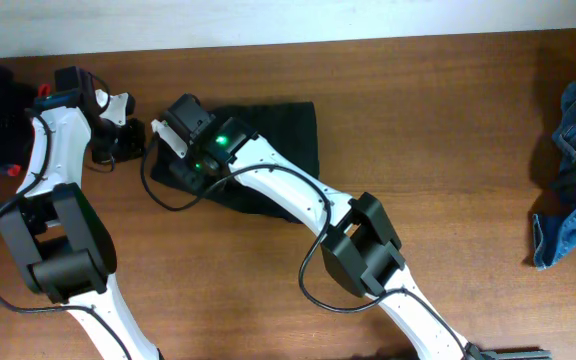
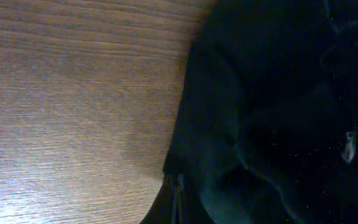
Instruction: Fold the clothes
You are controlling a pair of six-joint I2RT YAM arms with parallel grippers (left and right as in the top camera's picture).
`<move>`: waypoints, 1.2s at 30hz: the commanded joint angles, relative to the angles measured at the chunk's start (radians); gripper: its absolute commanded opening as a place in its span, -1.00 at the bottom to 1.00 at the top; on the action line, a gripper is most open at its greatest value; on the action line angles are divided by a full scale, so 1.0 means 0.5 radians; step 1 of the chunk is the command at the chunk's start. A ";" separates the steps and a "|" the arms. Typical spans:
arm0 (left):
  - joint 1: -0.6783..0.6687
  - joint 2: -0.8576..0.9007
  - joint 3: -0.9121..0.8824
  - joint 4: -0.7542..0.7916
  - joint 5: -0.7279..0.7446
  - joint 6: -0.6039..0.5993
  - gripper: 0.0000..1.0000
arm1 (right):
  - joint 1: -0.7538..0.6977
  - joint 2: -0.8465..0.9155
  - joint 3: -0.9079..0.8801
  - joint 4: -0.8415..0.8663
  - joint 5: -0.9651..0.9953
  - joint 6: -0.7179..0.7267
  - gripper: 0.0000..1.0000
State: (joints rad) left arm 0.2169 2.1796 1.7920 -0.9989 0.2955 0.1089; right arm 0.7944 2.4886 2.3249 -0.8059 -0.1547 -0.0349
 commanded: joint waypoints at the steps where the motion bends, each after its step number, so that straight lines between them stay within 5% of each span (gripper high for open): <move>1: 0.014 -0.054 0.035 -0.003 -0.008 -0.002 -1.00 | -0.022 0.042 0.009 0.039 0.034 -0.019 -0.93; 9: 0.014 -0.054 0.035 -0.004 -0.008 -0.002 -0.99 | -0.018 0.049 -0.062 0.161 0.033 -0.019 -0.92; 10: 0.014 -0.054 0.035 -0.003 -0.009 -0.002 -0.99 | -0.018 0.049 -0.062 0.159 0.033 -0.020 -0.75; 12: 0.018 -0.054 0.035 -0.003 -0.009 -0.002 -0.99 | -0.018 0.049 -0.061 0.143 0.005 -0.020 0.16; 14: 0.024 -0.054 0.035 -0.002 -0.008 -0.003 -0.99 | -0.018 0.048 -0.061 0.111 -0.041 -0.021 0.72; 16: 0.028 -0.056 0.035 -0.002 -0.008 -0.003 -0.97 | -0.019 0.034 -0.060 0.075 -0.058 -0.021 0.98; 21: 0.057 -0.060 0.063 -0.003 -0.008 -0.004 -0.64 | -0.022 -0.095 -0.060 0.028 -0.057 -0.042 0.97; 25: 0.098 -0.079 0.120 -0.020 -0.008 -0.005 -0.10 | -0.023 -0.266 -0.027 0.024 -0.035 -0.095 0.97; 28: 0.121 -0.108 0.164 -0.033 -0.008 -0.005 0.08 | -0.024 -0.395 -0.018 0.021 -0.034 -0.133 0.97; 32: 0.125 -0.146 0.239 -0.081 -0.005 -0.005 0.05 | -0.067 -0.542 -0.018 -0.041 0.086 -0.089 0.97; 36: 0.101 -0.204 0.293 -0.123 0.087 -0.005 -0.49 | -0.187 -0.603 -0.018 -0.228 0.288 0.073 0.98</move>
State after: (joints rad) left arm 0.2756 2.1403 1.9049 -1.0542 0.3012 0.1047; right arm 0.7582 2.2131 2.3081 -0.8856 -0.1013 -0.0509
